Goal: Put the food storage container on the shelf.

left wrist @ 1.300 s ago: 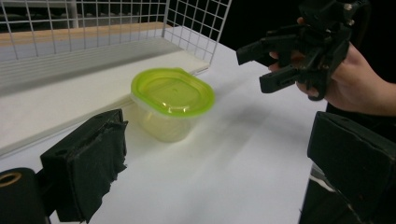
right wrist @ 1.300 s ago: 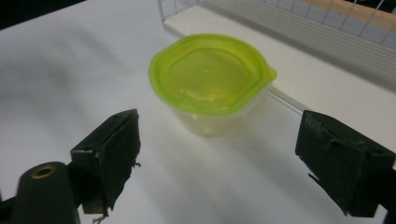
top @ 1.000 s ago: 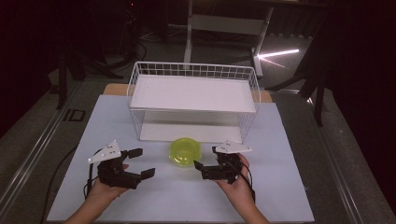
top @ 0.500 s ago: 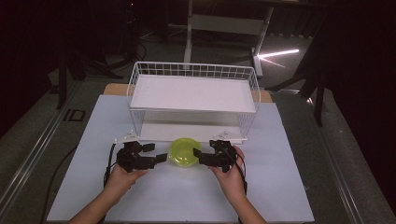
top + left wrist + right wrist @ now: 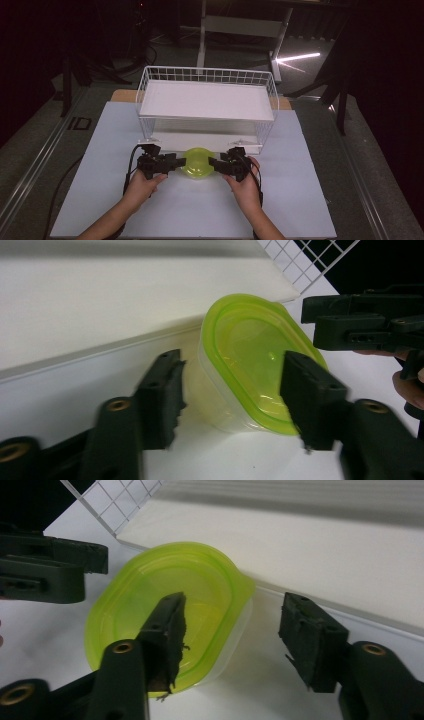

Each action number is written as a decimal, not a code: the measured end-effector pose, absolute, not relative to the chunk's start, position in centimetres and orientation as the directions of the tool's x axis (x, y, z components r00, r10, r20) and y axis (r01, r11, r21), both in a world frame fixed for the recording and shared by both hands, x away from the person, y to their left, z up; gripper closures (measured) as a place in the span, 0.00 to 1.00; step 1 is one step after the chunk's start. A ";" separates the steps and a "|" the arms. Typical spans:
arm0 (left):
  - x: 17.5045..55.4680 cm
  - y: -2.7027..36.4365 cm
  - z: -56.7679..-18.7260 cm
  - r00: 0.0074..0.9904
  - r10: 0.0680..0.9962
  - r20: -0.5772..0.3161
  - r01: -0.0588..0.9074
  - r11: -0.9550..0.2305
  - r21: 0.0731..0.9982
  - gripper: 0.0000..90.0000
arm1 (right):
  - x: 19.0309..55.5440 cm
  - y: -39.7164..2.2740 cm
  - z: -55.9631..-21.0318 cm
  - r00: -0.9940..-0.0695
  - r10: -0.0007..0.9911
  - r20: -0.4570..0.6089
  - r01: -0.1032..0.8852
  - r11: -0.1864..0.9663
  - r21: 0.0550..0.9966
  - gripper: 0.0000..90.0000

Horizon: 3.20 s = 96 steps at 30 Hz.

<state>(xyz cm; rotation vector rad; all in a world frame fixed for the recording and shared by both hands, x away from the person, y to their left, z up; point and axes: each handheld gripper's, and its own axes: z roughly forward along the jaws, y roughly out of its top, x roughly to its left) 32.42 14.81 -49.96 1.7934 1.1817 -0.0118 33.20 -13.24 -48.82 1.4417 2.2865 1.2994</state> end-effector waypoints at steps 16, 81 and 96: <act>32.3 13.9 -50.7 0.512 0.678 -0.528 0.764 -0.077 0.641 0.75 | 33.2 -13.2 -49.5 -0.506 0.788 0.352 0.720 0.160 0.676 0.75; 35.6 12.4 -50.6 0.552 0.728 -0.405 0.629 -0.045 0.776 0.89 | 36.4 -12.5 -47.3 -0.444 0.871 0.211 0.648 0.149 0.747 0.88; 37.5 12.3 -50.3 0.536 0.752 -0.384 0.596 -0.015 0.803 0.84 | 37.6 -12.2 -47.6 -0.448 0.879 0.166 0.595 0.154 0.789 0.82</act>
